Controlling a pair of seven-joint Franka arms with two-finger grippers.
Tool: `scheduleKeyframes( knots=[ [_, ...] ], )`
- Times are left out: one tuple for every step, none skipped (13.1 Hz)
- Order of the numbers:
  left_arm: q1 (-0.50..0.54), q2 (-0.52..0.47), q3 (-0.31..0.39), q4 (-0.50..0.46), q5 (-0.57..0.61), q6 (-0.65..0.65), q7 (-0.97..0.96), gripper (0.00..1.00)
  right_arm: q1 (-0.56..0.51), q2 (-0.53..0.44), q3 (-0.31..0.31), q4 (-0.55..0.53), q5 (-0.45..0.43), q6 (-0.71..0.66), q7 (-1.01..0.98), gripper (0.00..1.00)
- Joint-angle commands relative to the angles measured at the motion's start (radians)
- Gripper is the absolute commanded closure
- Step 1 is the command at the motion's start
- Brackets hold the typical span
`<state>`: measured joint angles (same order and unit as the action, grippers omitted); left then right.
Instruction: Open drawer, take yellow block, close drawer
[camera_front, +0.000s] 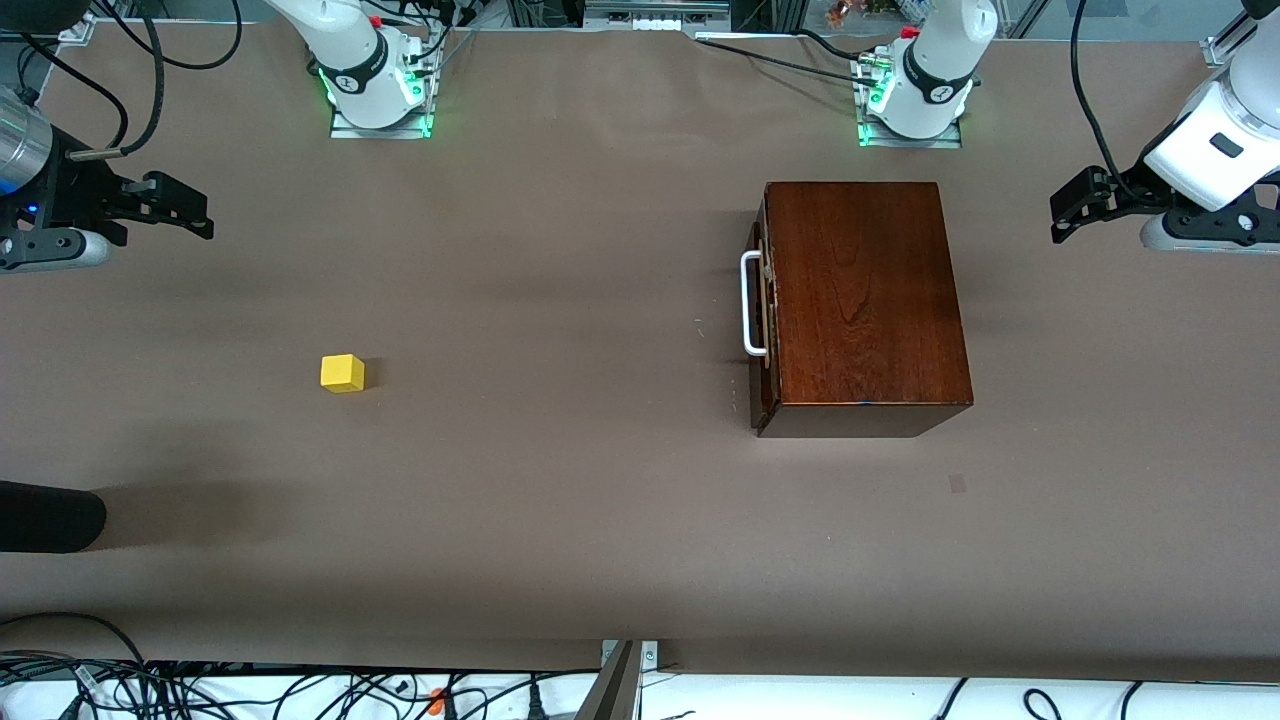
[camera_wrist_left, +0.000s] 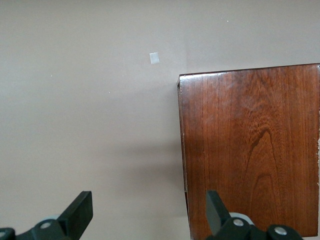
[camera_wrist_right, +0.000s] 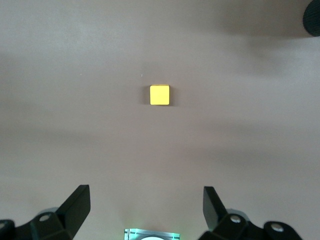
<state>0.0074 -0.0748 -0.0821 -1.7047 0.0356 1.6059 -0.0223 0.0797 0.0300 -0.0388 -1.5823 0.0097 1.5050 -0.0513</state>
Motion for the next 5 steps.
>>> scheduleKeyframes(
  knots=[
    [-0.02,-0.031,0.022,-0.032,-0.002,0.011,-0.005,0.0,-0.003,0.007,0.005,0.024,-0.013,-0.02,0.007,0.0],
    [-0.02,-0.031,0.024,-0.035,-0.002,0.011,-0.004,0.0,-0.003,0.007,0.007,0.024,-0.013,-0.022,0.007,0.0],
    [-0.02,-0.031,0.024,-0.035,-0.002,0.009,-0.005,0.0,-0.003,0.007,0.005,0.024,-0.013,-0.02,0.007,0.0],
    [-0.02,-0.03,0.025,-0.035,-0.002,0.009,-0.005,0.0,-0.003,0.007,0.005,0.024,-0.013,-0.022,0.007,0.0],
    [-0.02,-0.029,0.025,-0.039,-0.002,0.009,-0.004,0.0,-0.003,0.007,0.007,0.024,-0.013,-0.022,0.007,0.0]
  ],
)
